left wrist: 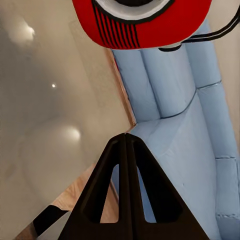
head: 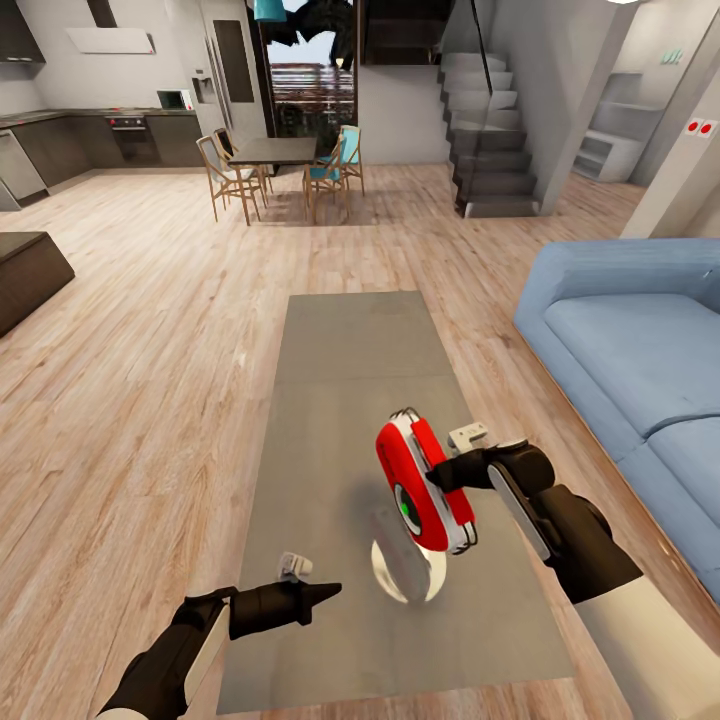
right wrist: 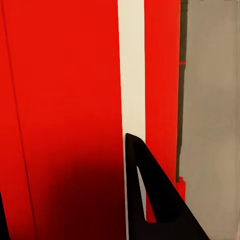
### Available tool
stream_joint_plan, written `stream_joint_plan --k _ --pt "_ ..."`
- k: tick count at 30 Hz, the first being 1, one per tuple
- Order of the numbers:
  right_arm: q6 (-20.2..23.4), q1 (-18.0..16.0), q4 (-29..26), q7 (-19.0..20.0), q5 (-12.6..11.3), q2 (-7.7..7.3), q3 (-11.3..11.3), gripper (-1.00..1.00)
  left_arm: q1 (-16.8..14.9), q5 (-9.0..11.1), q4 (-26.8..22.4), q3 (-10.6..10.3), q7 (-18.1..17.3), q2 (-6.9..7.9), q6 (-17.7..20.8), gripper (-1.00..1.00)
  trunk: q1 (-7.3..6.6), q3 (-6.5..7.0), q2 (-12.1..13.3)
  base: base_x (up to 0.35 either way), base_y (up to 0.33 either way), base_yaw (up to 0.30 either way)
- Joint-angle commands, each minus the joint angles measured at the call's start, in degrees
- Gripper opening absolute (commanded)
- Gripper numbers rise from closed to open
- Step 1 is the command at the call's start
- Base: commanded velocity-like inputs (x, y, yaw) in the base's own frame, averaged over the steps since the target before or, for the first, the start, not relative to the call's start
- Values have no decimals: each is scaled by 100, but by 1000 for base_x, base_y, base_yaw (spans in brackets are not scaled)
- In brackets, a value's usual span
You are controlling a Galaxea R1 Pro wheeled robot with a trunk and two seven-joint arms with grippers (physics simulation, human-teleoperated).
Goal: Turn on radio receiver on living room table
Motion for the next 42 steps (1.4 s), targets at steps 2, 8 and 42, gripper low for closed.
stream_joint_plan --k 2,8,42 --pt "1 -1 -74 -3 -21 5 -16 -100 0 0 1 0 12 0 0 -100 0 0 0 0 0 0" --pt "1 -1 -657 4 -6 39 -68 -100 0 0 1 -4 198 10 0 -100 0 0 0 0 0 0" --pt "1 -1 -420 32 -45 -21 -129 -100 0 15 122 6 313 70 0 -100 0 0 0 0 0 0"
